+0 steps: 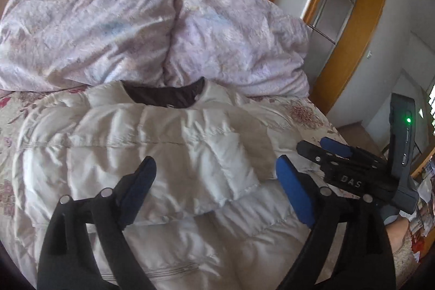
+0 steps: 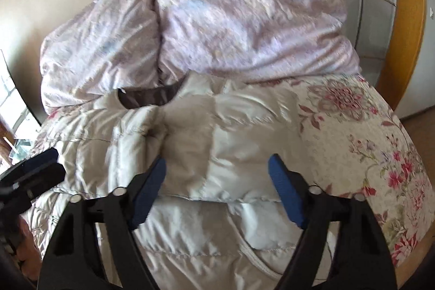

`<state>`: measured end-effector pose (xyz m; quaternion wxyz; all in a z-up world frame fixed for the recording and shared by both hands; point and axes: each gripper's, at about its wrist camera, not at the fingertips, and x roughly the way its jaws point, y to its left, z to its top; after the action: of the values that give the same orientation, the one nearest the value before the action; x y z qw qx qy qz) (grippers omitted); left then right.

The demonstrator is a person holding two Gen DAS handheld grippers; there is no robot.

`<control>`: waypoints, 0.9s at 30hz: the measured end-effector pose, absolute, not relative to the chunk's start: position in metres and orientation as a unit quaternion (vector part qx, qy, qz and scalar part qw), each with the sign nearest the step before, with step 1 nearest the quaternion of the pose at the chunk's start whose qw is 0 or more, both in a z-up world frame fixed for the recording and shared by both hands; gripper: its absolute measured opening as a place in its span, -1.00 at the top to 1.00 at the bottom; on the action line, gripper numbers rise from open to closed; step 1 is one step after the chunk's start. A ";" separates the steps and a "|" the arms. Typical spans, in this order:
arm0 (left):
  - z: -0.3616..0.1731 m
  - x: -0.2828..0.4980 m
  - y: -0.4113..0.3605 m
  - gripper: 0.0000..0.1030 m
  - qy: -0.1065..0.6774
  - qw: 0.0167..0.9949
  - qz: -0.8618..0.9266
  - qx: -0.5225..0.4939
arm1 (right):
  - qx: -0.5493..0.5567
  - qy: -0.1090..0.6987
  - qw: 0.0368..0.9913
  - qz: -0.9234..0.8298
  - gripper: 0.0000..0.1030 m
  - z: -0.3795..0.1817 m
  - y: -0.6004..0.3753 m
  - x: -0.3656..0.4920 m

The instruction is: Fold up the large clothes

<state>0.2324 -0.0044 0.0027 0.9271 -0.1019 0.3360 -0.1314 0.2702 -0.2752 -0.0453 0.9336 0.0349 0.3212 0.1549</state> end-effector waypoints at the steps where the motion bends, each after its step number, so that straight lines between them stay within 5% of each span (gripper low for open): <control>1: 0.006 0.232 0.008 -0.75 0.332 0.931 -0.115 -0.101 | 0.032 0.315 0.932 0.176 -0.29 -0.044 -0.266 0.269; 9: -0.023 0.242 0.101 -0.74 0.348 0.934 0.043 -0.071 | -0.056 0.299 0.910 0.282 0.13 -0.056 -0.171 0.277; 20: -0.084 0.270 0.137 -0.77 0.391 0.911 0.117 -0.052 | -0.081 0.340 0.900 0.261 0.21 -0.107 -0.147 0.327; 27: -0.105 0.282 0.149 -0.97 0.407 0.902 0.122 -0.076 | -0.075 0.330 0.903 0.266 0.20 -0.124 -0.146 0.331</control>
<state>0.2815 0.1490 -0.1052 0.9019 -0.0757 0.4074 0.1224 0.3309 -0.1463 -0.1240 0.9026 -0.0750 0.3300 0.2660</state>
